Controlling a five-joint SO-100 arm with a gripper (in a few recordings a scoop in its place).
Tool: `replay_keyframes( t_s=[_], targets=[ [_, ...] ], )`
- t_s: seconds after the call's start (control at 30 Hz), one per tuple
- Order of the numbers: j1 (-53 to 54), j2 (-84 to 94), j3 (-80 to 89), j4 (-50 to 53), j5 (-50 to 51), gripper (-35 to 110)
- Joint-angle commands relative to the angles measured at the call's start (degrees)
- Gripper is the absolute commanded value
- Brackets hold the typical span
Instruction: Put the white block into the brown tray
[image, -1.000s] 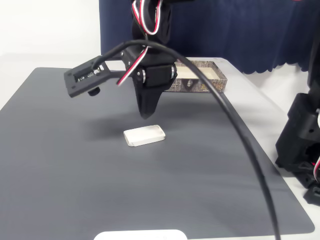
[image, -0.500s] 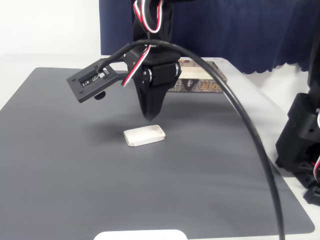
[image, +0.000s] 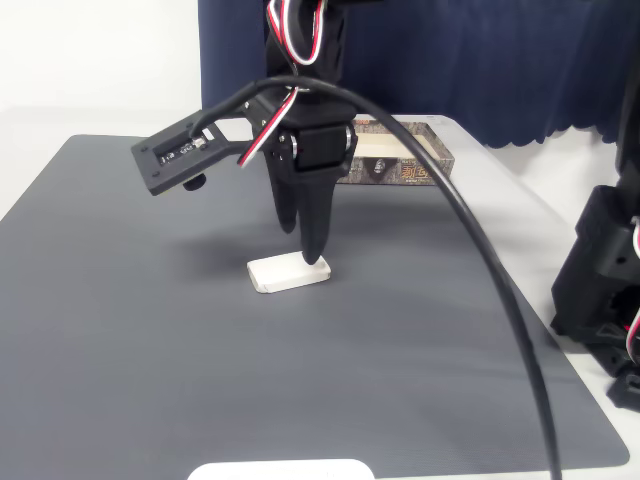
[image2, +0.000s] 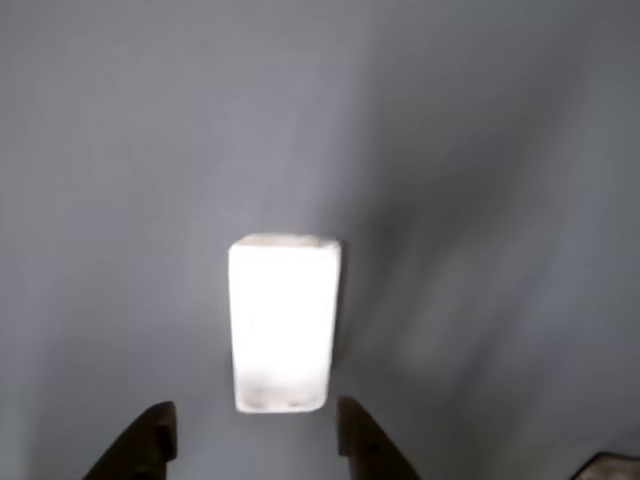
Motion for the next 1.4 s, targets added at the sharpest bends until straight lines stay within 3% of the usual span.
replay_keyframes(
  t_s=[0.0, 1.37],
  targets=[
    [0.35, 2.37, -0.26, -0.09, 0.0, 37],
    [0.44, -3.25, 3.6, -9.84, -0.79, 39]
  ],
)
